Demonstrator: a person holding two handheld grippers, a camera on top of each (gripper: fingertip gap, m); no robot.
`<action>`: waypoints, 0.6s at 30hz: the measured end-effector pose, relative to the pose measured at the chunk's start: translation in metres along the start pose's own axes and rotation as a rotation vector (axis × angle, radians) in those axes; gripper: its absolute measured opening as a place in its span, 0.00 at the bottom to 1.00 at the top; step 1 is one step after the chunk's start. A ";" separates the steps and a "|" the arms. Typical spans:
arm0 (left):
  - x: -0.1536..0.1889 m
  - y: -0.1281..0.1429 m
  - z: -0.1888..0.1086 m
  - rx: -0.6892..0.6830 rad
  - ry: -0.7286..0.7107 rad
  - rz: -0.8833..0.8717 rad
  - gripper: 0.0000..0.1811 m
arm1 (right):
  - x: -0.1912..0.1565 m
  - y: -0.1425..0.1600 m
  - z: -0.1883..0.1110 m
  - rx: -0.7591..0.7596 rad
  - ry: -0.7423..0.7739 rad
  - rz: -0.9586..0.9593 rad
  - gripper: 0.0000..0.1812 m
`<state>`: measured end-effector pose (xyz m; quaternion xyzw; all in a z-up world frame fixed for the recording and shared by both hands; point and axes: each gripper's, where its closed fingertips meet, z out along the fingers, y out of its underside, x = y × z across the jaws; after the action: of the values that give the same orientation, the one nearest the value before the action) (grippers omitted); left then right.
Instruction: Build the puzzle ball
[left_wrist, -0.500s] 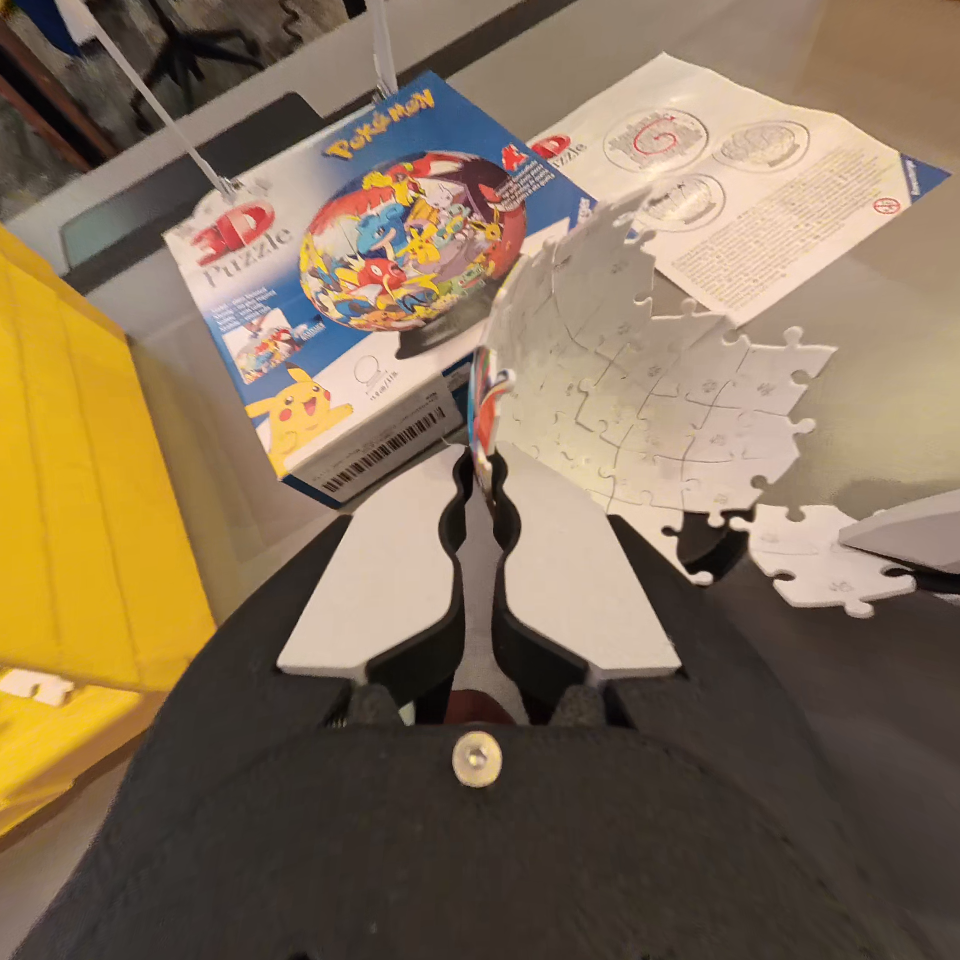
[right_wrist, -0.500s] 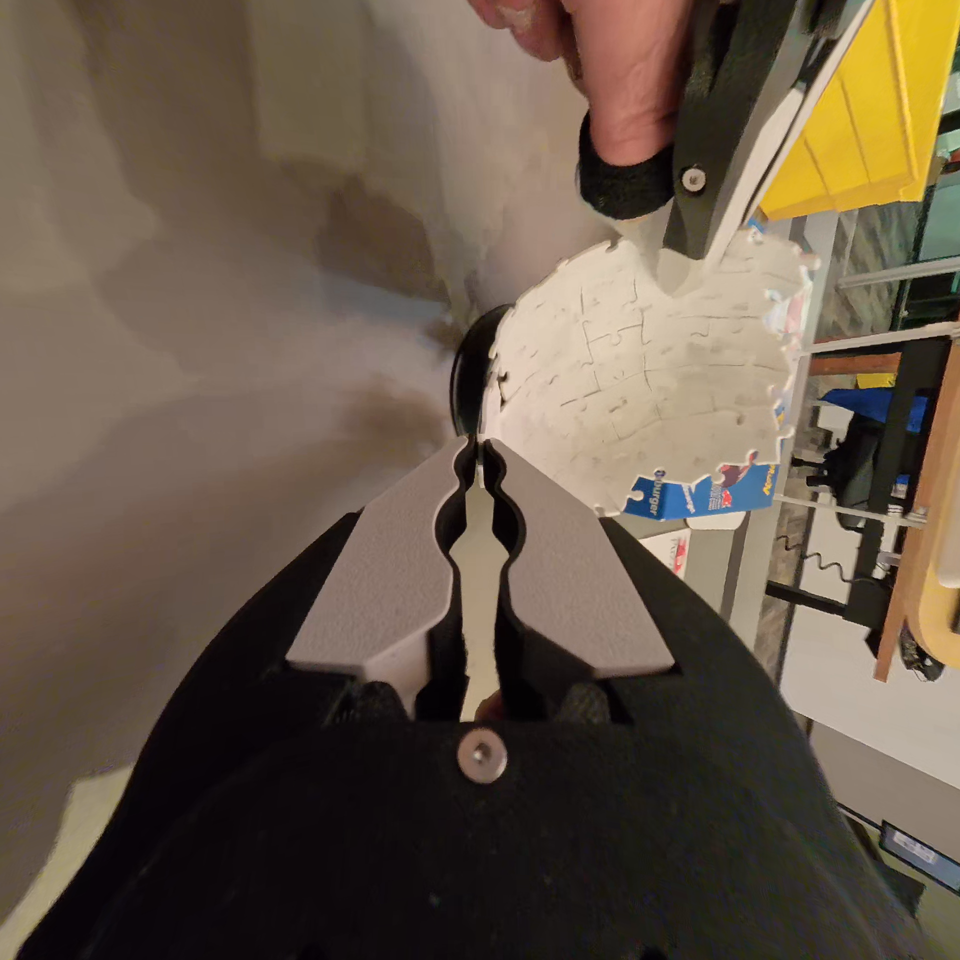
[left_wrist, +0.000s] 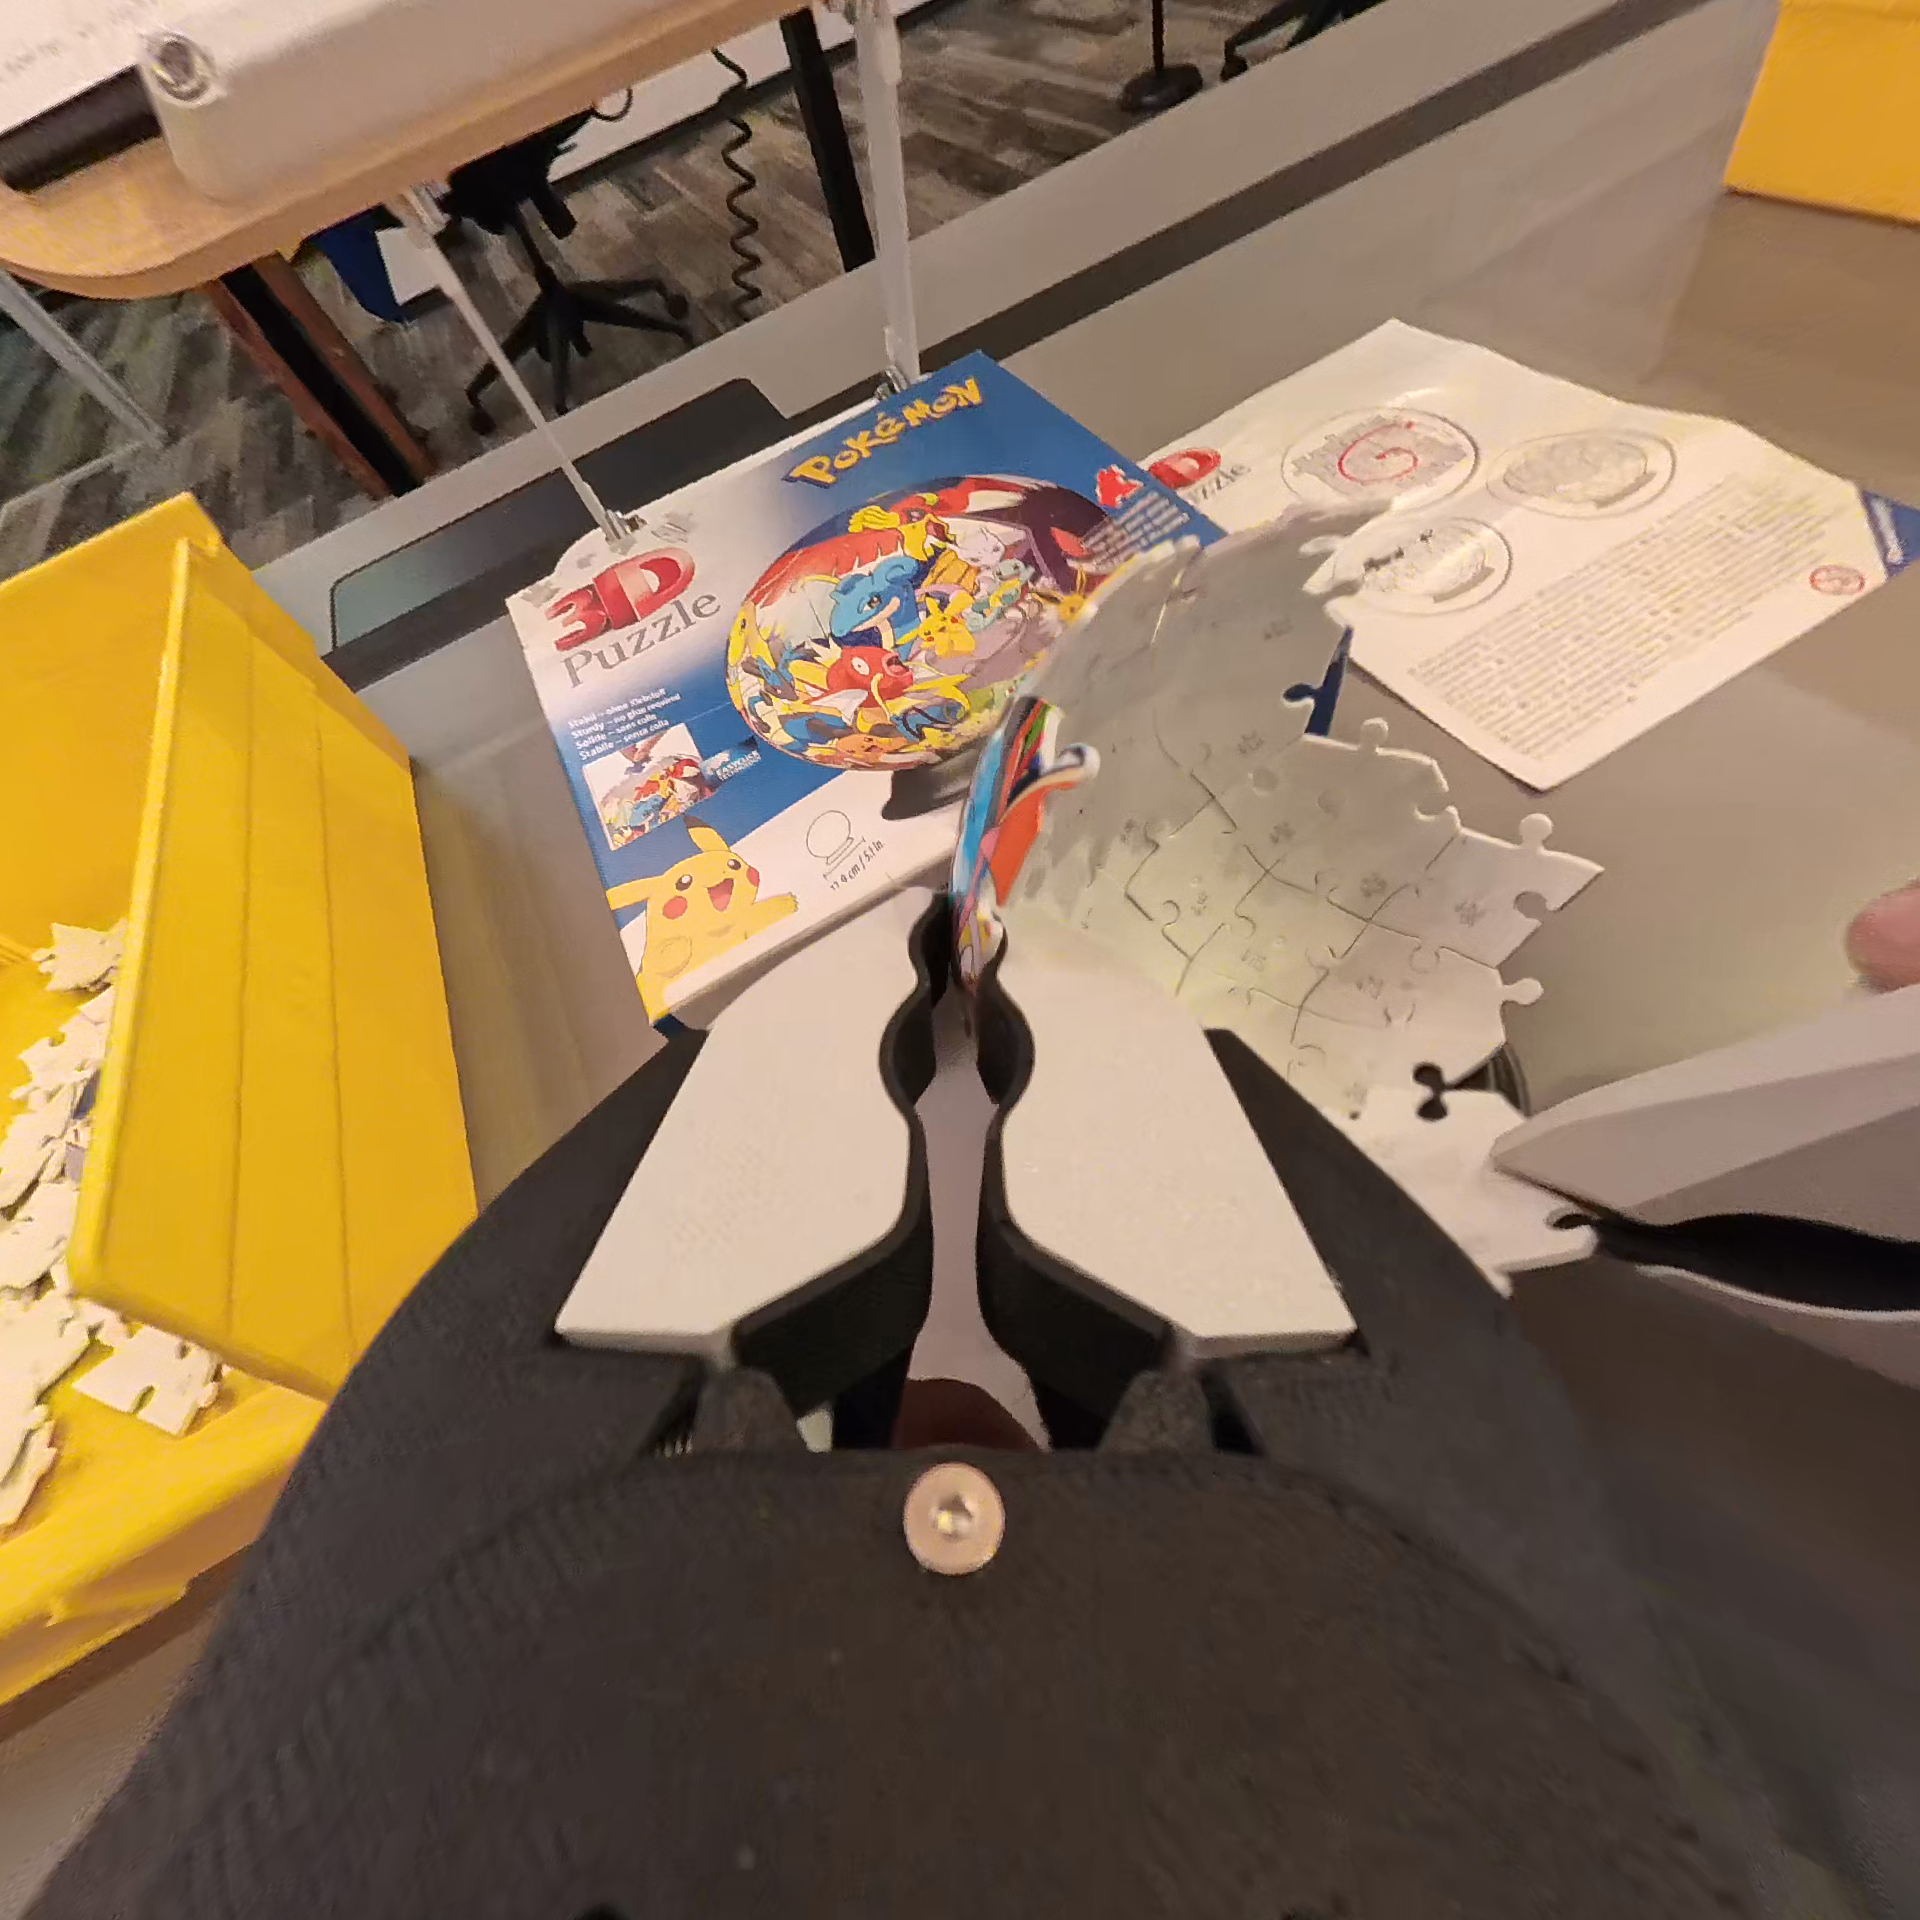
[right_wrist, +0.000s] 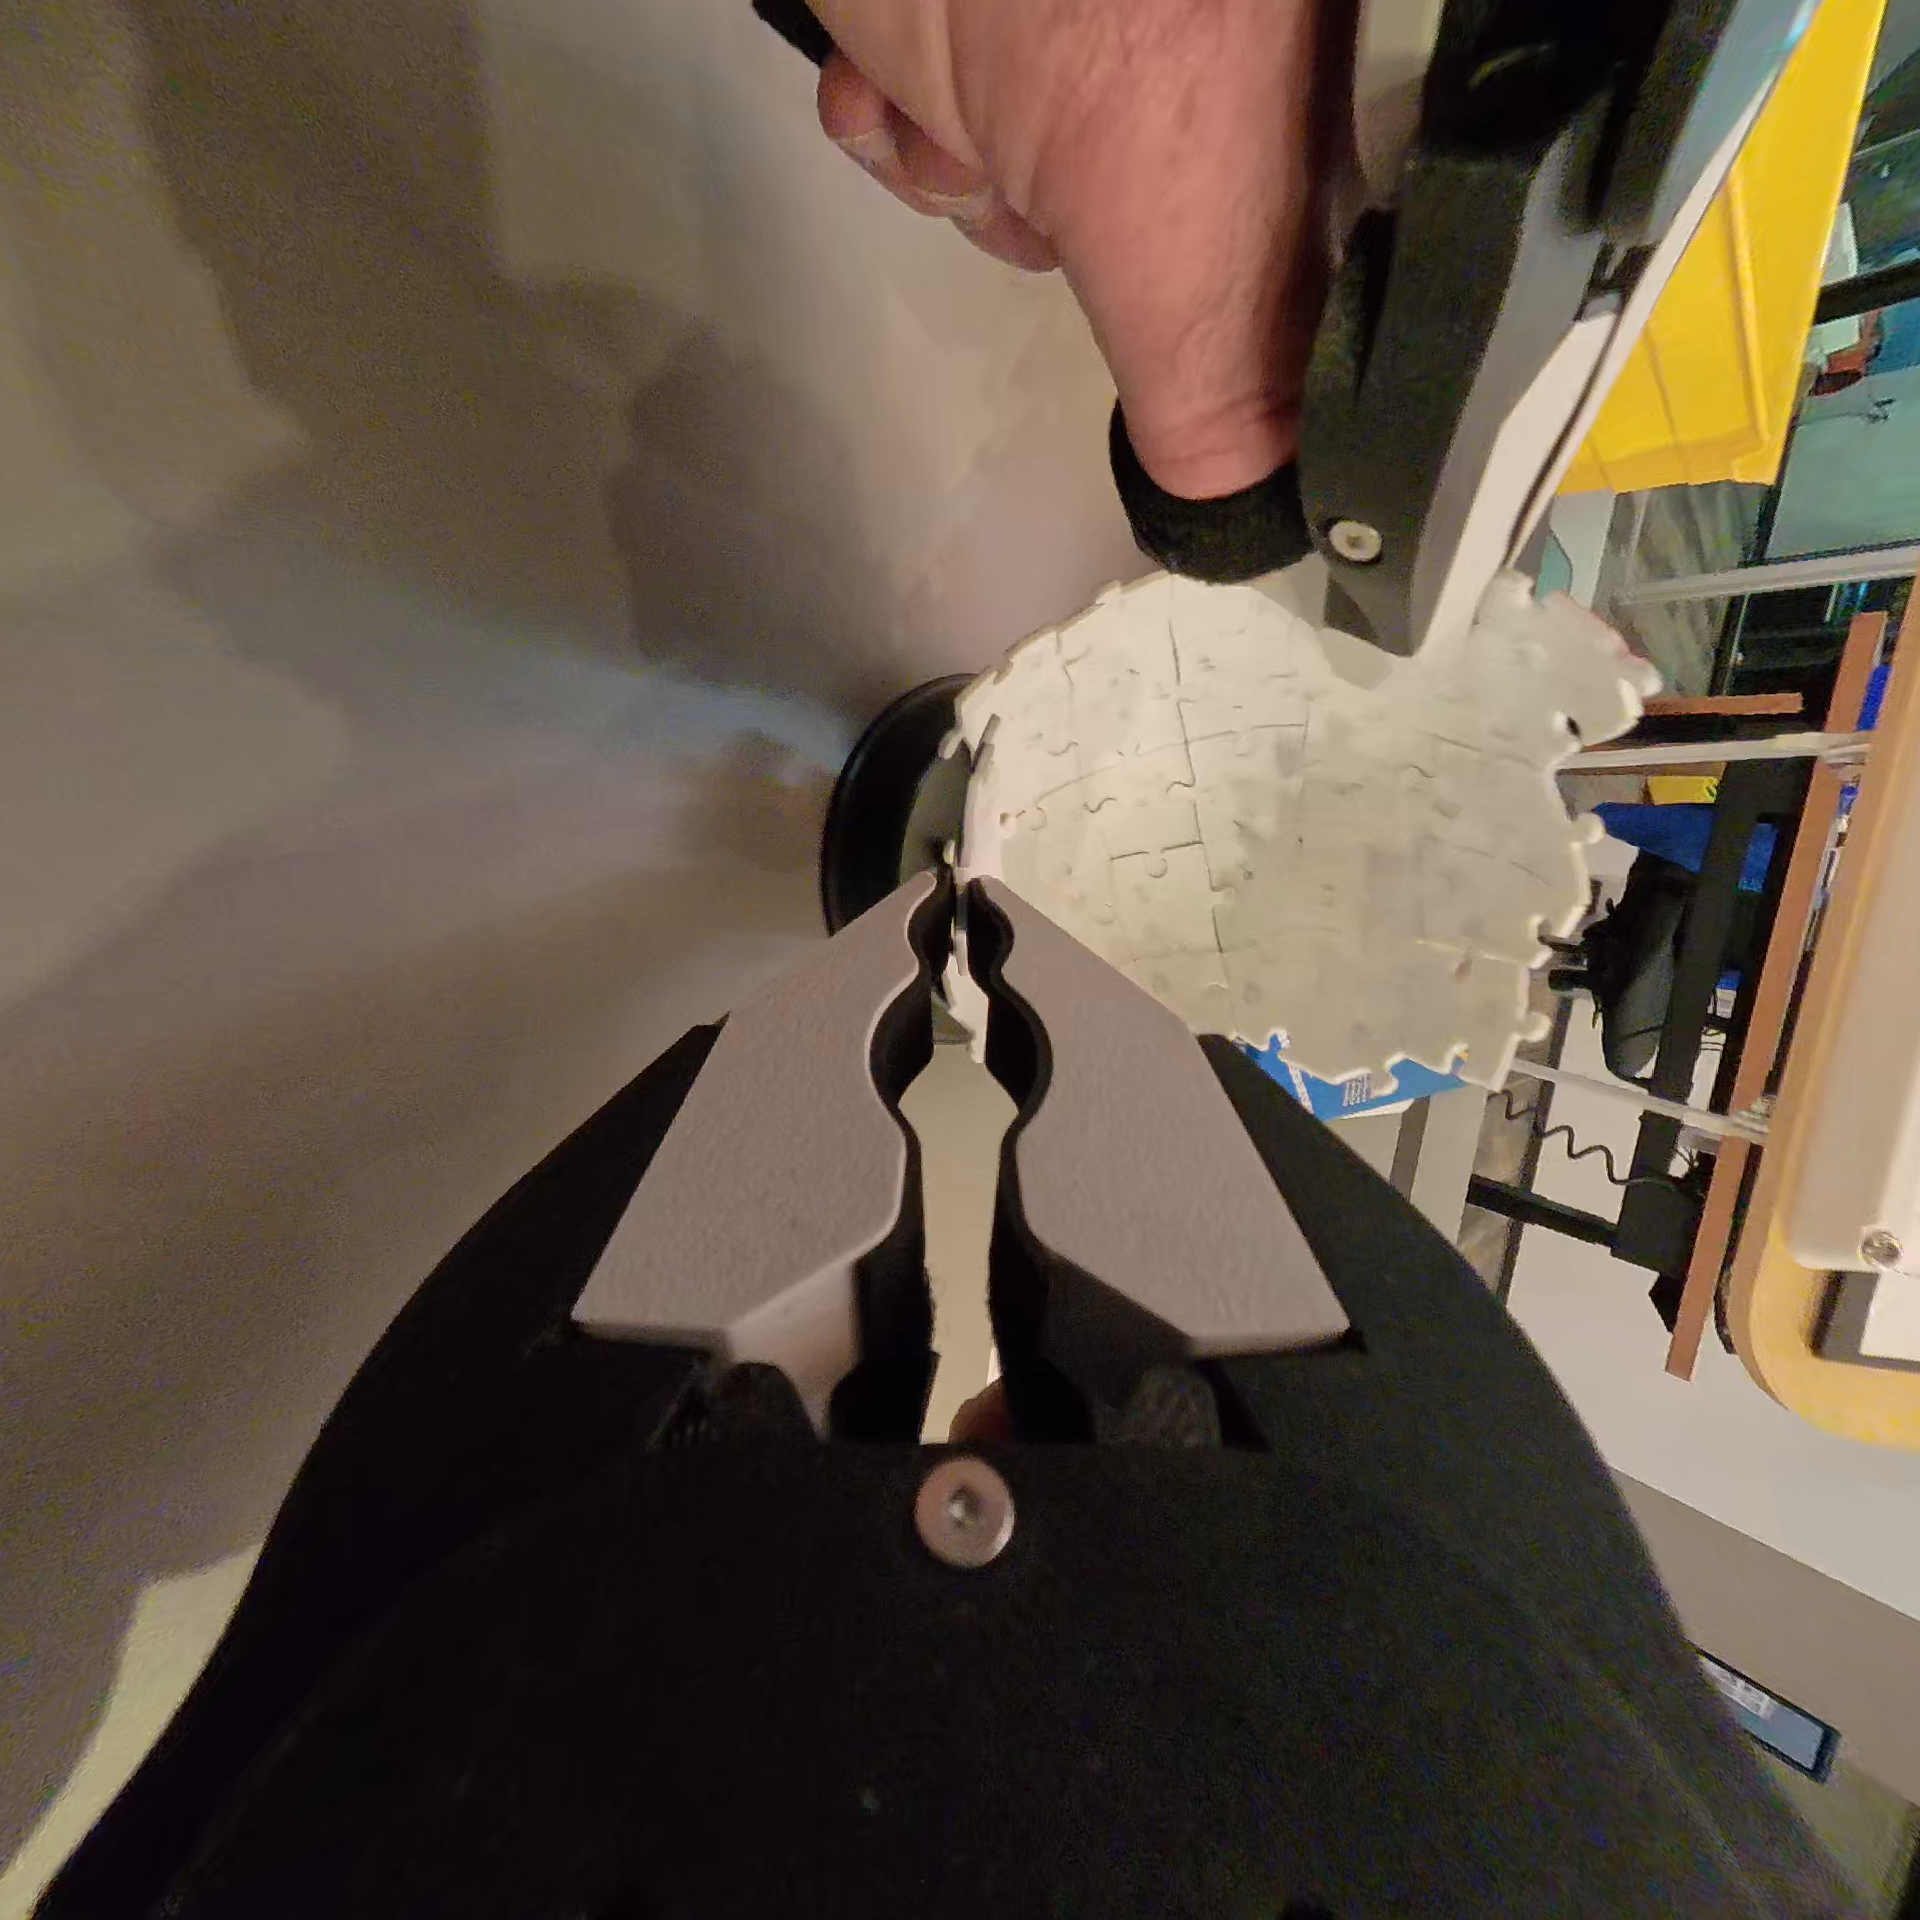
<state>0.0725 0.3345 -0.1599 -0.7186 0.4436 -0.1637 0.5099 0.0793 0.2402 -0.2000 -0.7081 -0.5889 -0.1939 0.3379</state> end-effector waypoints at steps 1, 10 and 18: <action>0.000 -0.001 0.001 0.008 -0.006 -0.007 0.01 | 0.000 0.000 0.002 -0.003 -0.005 -0.002 0.00; 0.002 0.001 0.004 0.039 -0.020 -0.034 0.01 | 0.002 0.009 0.015 -0.040 -0.015 0.002 0.00; 0.002 0.000 0.005 0.047 -0.029 -0.040 0.01 | -0.001 0.014 0.020 -0.027 -0.043 -0.042 0.00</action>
<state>0.0770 0.3353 -0.1624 -0.7174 0.4178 -0.1741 0.5296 0.0897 0.2526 -0.2176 -0.7042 -0.6081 -0.1936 0.3113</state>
